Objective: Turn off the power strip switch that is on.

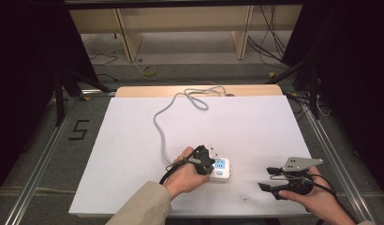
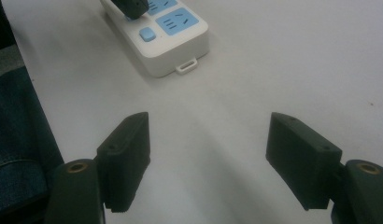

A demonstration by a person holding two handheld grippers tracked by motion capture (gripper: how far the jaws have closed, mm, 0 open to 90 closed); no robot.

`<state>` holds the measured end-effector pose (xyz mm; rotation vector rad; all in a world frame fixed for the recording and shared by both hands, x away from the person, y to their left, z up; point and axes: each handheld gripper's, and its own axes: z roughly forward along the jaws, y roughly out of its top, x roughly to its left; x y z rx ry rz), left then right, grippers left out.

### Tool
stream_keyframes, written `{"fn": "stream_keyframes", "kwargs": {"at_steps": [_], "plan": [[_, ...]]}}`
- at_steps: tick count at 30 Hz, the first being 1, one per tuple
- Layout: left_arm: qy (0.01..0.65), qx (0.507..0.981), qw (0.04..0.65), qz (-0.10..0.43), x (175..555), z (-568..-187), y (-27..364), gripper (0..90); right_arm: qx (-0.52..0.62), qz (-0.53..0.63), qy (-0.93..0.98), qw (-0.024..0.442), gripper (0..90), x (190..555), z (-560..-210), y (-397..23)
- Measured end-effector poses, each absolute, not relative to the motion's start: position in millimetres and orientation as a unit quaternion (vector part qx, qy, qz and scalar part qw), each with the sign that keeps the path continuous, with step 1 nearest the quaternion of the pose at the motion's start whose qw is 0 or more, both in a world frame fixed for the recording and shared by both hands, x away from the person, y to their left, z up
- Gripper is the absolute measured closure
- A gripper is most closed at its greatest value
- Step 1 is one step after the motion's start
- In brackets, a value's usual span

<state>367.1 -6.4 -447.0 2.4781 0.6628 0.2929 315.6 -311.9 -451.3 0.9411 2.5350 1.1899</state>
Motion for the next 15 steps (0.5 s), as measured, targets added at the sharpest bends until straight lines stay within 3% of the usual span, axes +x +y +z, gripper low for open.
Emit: {"fn": "stream_keyframes", "kwargs": {"at_steps": [15], "plan": [[0.246, 0.924, 0.273, 0.110, 366.7, -446.9, -6.9, 90.0, 0.319, 0.404, 0.852, 0.093, 30.9, 315.2, -451.2, -313.0]]}}
